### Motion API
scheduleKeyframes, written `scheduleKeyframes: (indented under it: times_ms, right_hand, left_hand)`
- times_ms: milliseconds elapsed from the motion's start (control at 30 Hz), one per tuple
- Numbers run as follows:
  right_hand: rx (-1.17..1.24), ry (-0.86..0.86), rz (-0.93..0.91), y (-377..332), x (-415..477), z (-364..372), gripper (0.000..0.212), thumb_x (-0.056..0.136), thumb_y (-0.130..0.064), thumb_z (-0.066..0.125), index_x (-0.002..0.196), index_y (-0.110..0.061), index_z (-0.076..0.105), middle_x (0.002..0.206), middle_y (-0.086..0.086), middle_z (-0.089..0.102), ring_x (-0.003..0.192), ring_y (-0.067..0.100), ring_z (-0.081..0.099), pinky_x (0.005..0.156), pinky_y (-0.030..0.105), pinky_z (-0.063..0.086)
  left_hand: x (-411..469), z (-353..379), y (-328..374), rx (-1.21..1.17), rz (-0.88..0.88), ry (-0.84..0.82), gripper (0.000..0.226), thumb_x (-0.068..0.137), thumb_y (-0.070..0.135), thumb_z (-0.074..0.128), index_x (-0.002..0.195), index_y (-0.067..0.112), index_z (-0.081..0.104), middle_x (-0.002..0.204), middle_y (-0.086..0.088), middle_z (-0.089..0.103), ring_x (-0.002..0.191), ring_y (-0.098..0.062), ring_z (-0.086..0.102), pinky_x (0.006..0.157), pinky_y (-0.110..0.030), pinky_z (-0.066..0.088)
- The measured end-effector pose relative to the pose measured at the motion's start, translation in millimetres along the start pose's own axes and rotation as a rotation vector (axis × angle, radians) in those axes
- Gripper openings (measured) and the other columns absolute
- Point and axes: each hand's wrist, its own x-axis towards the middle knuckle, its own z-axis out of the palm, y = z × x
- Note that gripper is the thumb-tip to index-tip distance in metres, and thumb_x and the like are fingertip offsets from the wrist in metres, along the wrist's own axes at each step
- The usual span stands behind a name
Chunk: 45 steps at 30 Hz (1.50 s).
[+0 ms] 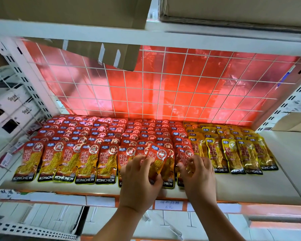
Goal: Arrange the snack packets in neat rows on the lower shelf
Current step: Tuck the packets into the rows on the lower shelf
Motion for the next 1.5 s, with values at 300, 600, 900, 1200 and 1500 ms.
scheduleKeyframes:
  times_ms: [300,600,900,1200,1500]
  right_hand:
    - [-0.055,-0.054,-0.07,0,0,1,0.034,0.084,-0.044,0.075,0.105,-0.022,0.06,0.104,-0.001,0.052,0.092,0.019,0.048,0.075,0.037,0.05]
    - [-0.1,-0.099,-0.081,0,1,1,0.037,0.086,-0.035,0.075,0.119,-0.026,0.06,0.114,0.0,0.054,0.098,0.024,0.052,0.074,0.038,0.05]
    - [-0.158,-0.175,-0.034,-3,6,1,0.047,0.089,-0.042,0.07,0.132,-0.032,0.056,0.124,-0.003,0.053,0.105,0.025,0.052,0.082,0.039,0.049]
    - [-0.158,-0.225,-0.018,-6,7,-5,0.049,0.094,-0.046,0.061,0.141,-0.033,0.049,0.134,-0.006,0.05,0.117,0.022,0.05,0.093,0.037,0.048]
    - [-0.091,-0.17,-0.026,-4,5,-7,0.043,0.088,-0.043,0.071,0.128,-0.034,0.056,0.121,-0.005,0.055,0.104,0.02,0.052,0.08,0.034,0.049]
  left_hand:
    - [0,1,-1,0.018,-0.002,0.011,0.045,0.081,0.043,0.069,0.121,0.024,0.059,0.123,0.002,0.058,0.12,-0.025,0.056,0.098,-0.052,0.045]
    - [0,1,2,0.056,-0.033,0.011,0.046,0.083,0.046,0.063,0.121,0.021,0.063,0.124,-0.001,0.059,0.12,-0.028,0.058,0.099,-0.054,0.047]
    - [2,0,5,0.086,-0.066,-0.007,0.046,0.081,0.045,0.065,0.119,0.02,0.064,0.123,-0.002,0.06,0.118,-0.03,0.059,0.097,-0.052,0.047]
    - [0,-3,10,0.074,-0.092,0.0,0.048,0.08,0.048,0.061,0.119,0.02,0.065,0.122,0.002,0.058,0.114,-0.026,0.057,0.095,-0.049,0.046]
    - [1,-3,8,0.052,-0.064,0.027,0.047,0.08,0.047,0.063,0.119,0.021,0.063,0.12,0.002,0.057,0.112,-0.025,0.057,0.094,-0.05,0.047]
